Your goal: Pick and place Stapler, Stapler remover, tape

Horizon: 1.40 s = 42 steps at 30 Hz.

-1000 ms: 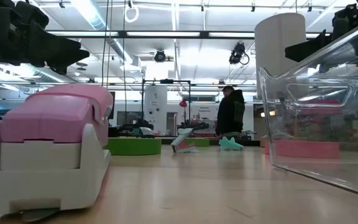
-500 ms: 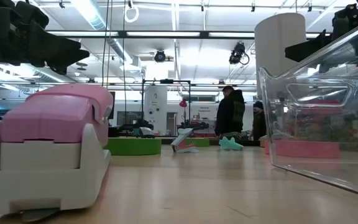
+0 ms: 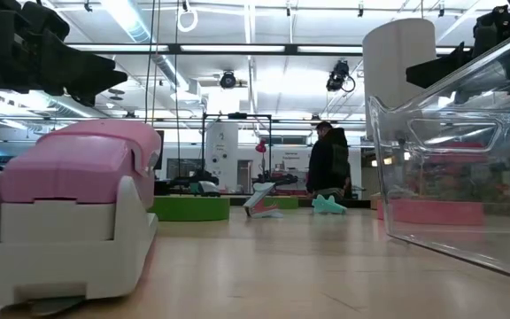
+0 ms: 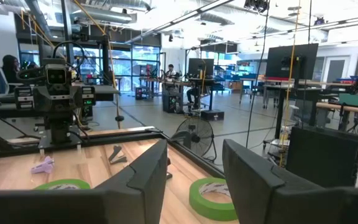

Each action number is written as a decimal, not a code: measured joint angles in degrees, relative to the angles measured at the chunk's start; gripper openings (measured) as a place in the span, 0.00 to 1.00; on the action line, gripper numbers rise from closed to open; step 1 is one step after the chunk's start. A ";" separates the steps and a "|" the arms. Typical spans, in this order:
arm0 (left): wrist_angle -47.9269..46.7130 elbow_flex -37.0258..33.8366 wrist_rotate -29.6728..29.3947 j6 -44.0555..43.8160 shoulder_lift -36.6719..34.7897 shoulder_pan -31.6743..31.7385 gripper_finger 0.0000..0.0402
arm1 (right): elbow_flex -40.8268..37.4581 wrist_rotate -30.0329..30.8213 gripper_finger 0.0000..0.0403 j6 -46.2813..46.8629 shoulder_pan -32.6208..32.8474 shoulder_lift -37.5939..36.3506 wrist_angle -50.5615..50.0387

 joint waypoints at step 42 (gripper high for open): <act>2.27 0.00 0.00 0.05 0.02 0.00 0.49 | 0.07 2.40 0.39 10.32 0.04 6.56 23.96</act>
